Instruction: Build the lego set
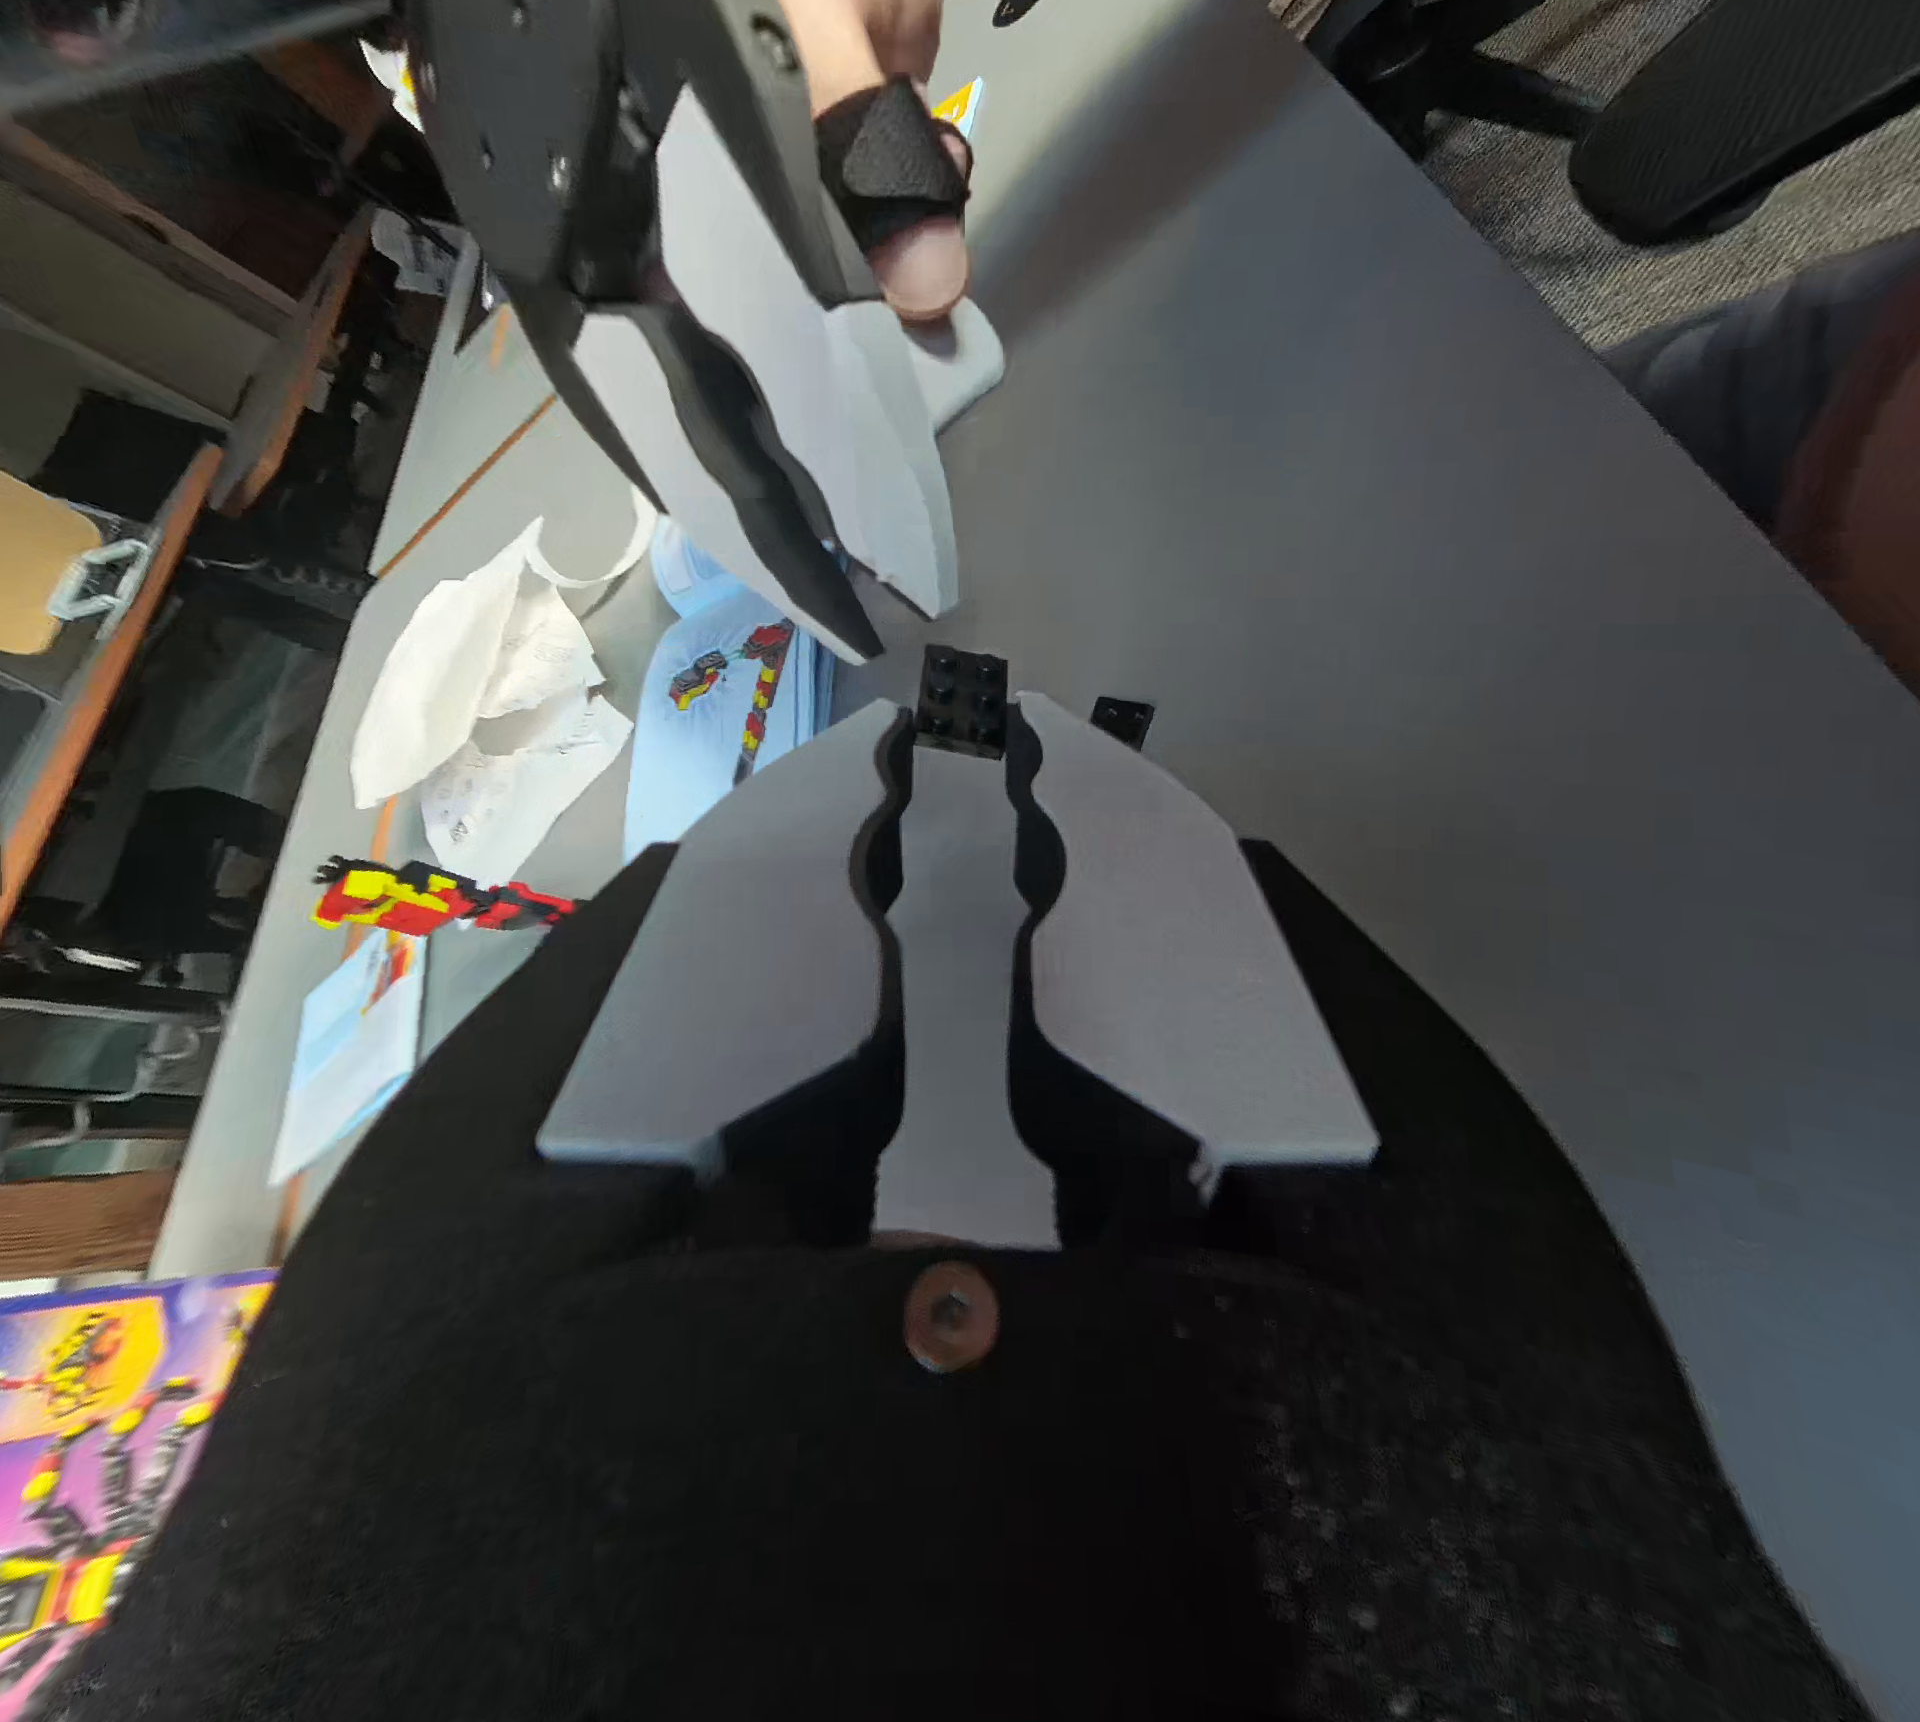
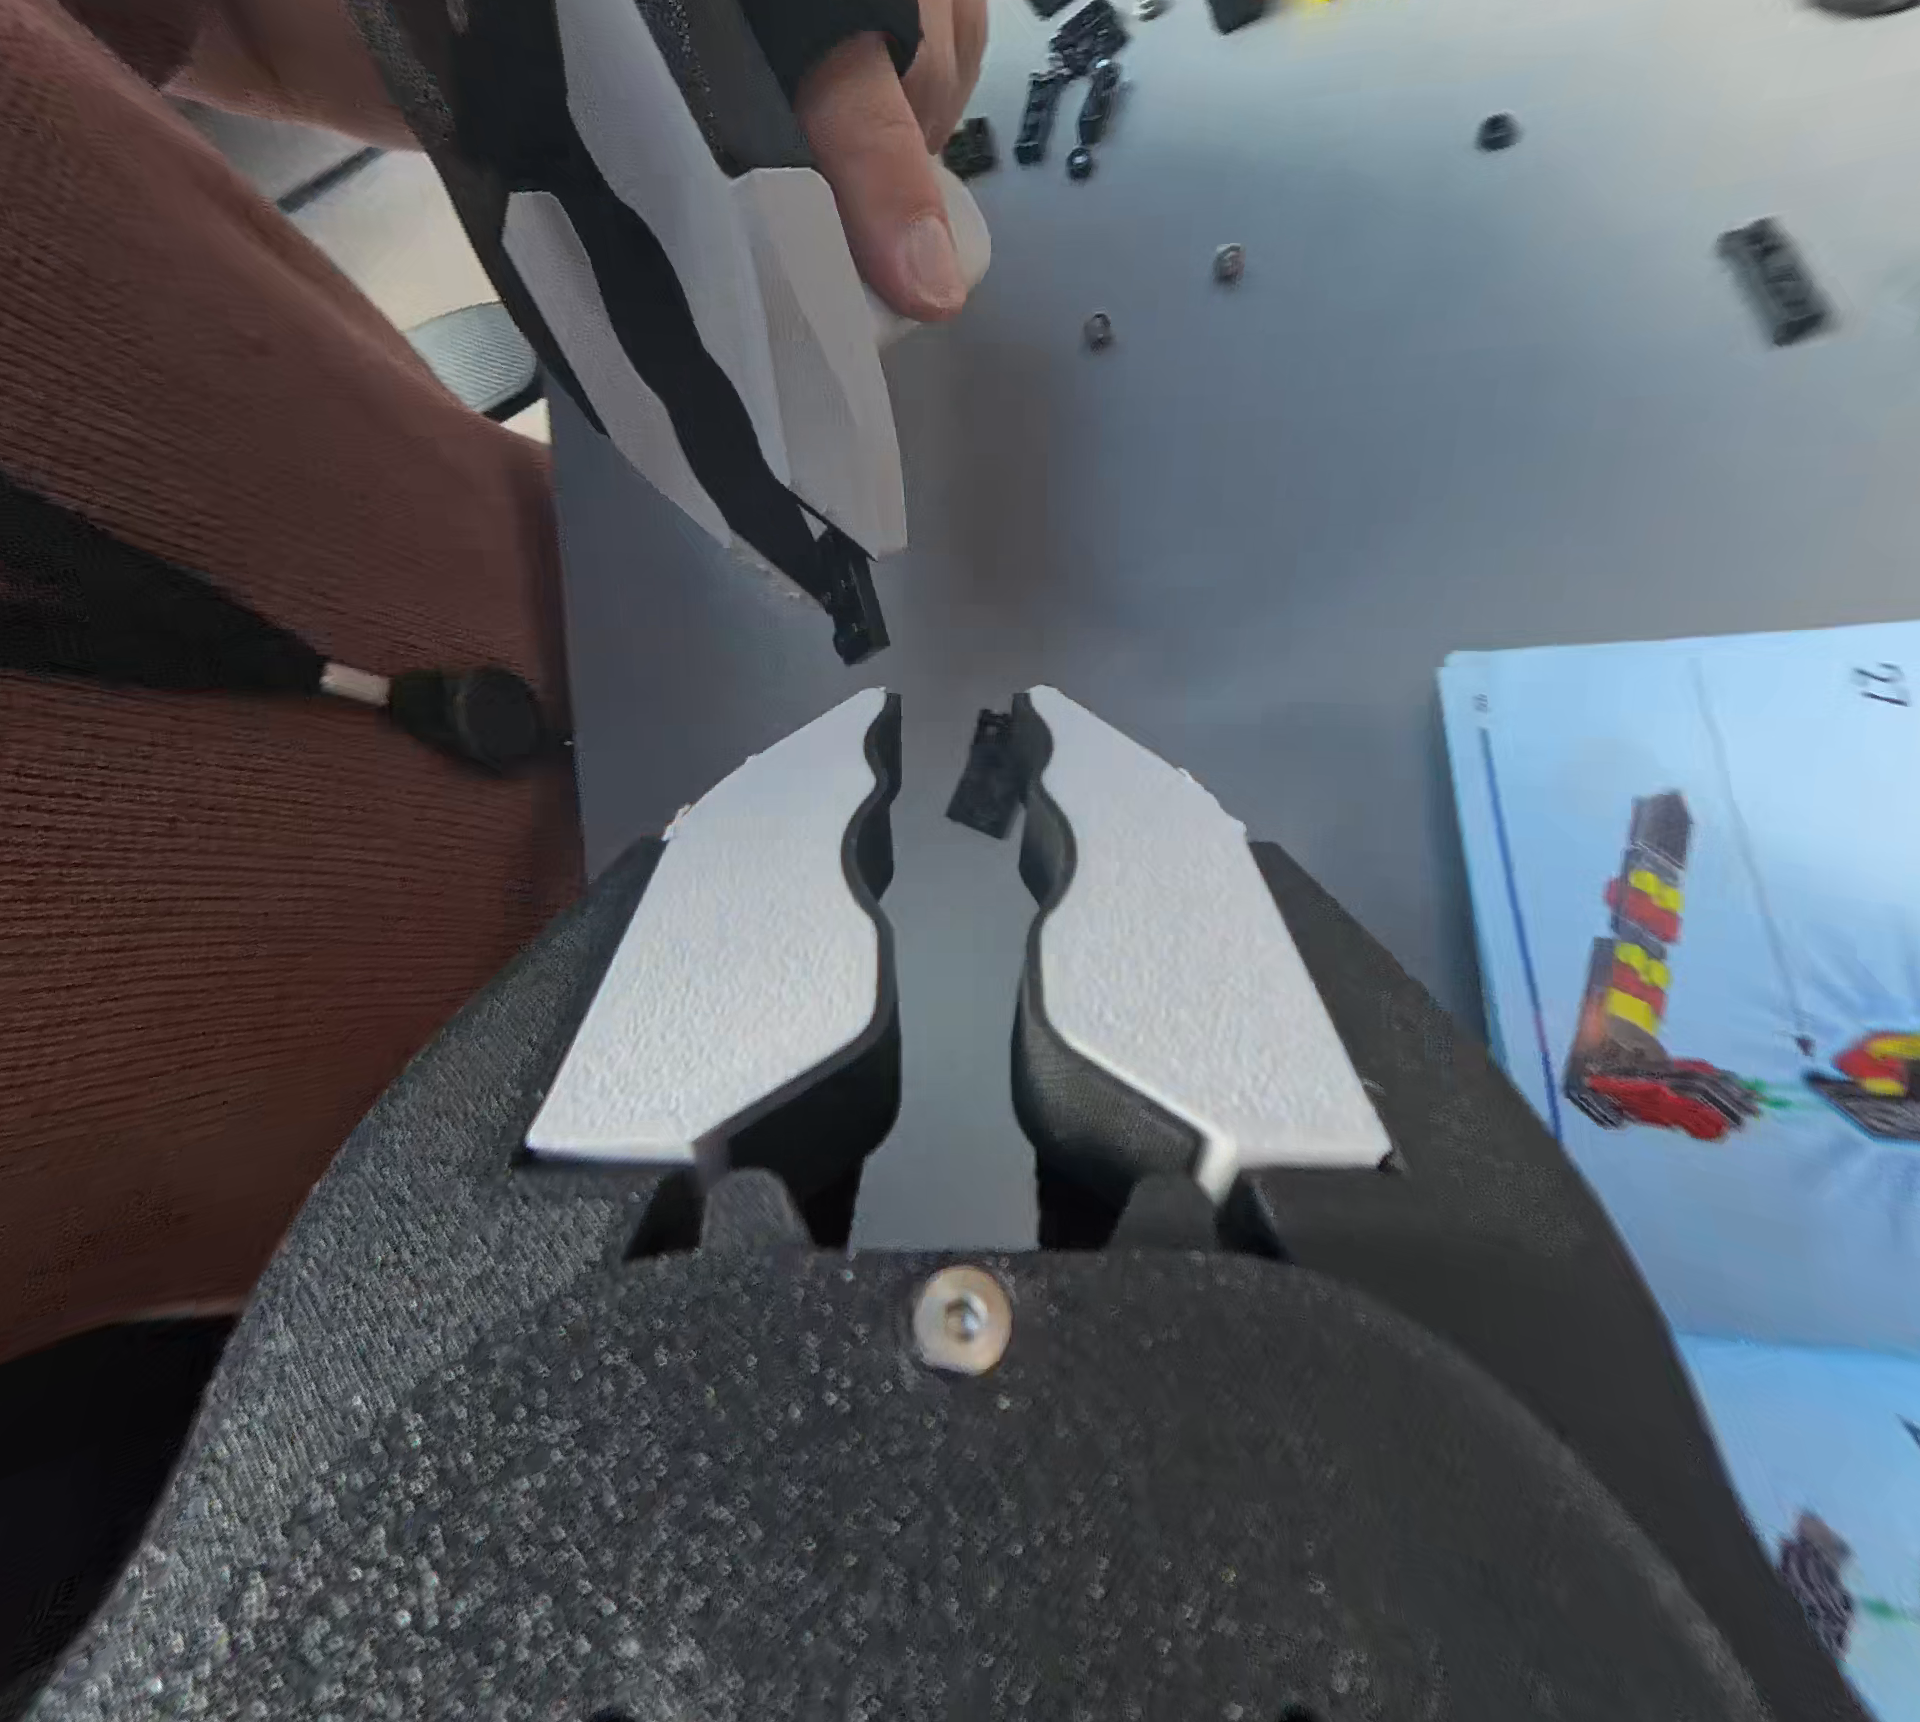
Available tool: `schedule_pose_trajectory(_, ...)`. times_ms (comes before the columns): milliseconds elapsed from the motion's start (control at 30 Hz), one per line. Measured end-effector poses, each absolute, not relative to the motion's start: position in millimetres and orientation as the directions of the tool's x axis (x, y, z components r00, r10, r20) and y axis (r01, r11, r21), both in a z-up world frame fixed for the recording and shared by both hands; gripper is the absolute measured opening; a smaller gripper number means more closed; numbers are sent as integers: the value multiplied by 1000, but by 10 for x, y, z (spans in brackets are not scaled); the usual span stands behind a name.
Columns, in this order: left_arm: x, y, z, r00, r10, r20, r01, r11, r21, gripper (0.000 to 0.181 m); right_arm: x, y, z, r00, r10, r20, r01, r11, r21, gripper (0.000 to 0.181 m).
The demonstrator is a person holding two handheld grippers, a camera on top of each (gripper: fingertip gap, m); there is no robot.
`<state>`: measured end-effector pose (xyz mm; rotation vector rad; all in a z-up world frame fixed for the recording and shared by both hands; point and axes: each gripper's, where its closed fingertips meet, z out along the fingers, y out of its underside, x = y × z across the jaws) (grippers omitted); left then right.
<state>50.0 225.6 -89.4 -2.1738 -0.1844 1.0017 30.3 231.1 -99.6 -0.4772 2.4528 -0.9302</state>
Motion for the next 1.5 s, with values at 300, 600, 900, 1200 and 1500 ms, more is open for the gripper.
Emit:
schedule_pose_trajectory(300, 340, 2685, -1034, 885, 440, -150, 86, -472, -878, 17, 336, 2662, -1053, -920, -320, 226, -358, 454, -816, 22)
schedule_pose_trajectory(600, 265, 2654, -1218, 898, 409, -164, 110, -568, -816, 20, 188, 2882, -1283, -947, -258, 191, -307, 555, -773, 16)
schedule_pose_trajectory(900, 376, 2293, -1552, 929, 366, -60, 212, -657, -723, 29, 290, 2785, -1540, -981, -191, -30, -122, 732, -671, 16)
schedule_pose_trajectory(1200, 383, 2362, -1603, 904, 426, -28, 270, -620, -736, 22, 345, 2544, -1647, -974, -225, -28, -167, 796, -582, 16)
schedule_pose_trajectory(1500, 364, 2355, -1600, 873, 486, -47, 292, -598, -746, 16, 375, 2484, -1680, -973, -229, -43, -172, 832, -528, 17)
